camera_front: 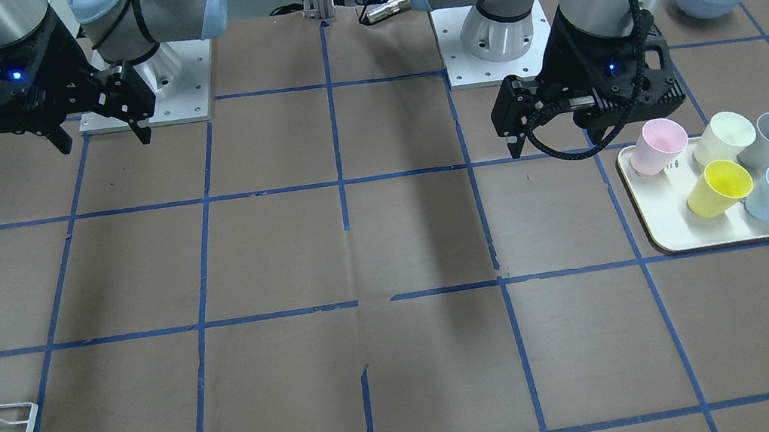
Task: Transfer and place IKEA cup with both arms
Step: 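Move the right gripper over the light blue cup on the wire rack, then lower the right gripper and close it on the light blue cup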
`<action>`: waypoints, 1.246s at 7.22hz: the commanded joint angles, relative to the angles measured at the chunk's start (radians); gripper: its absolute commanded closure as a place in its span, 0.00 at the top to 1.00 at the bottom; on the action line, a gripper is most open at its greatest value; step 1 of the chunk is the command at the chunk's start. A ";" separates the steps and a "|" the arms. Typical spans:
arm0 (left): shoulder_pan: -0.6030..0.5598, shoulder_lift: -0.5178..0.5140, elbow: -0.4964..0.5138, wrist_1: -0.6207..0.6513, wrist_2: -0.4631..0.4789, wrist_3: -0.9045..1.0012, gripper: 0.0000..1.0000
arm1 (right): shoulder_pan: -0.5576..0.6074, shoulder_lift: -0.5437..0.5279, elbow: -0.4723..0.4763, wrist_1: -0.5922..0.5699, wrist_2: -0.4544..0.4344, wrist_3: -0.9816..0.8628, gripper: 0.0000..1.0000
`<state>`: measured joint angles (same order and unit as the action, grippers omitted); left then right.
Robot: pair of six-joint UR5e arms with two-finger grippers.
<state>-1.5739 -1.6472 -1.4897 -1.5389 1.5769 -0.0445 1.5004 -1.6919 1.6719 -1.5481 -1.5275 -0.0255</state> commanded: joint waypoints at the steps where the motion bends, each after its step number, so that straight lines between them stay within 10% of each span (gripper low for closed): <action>1: 0.000 0.000 -0.001 -0.001 0.000 0.000 1.00 | -0.105 0.001 0.000 -0.003 0.006 -0.150 1.00; 9: -0.002 0.001 -0.001 0.000 -0.002 0.000 1.00 | -0.402 0.220 0.003 -0.329 -0.049 -0.592 1.00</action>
<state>-1.5759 -1.6460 -1.4908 -1.5386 1.5754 -0.0445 1.1278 -1.5268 1.6724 -1.7815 -1.5697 -0.5394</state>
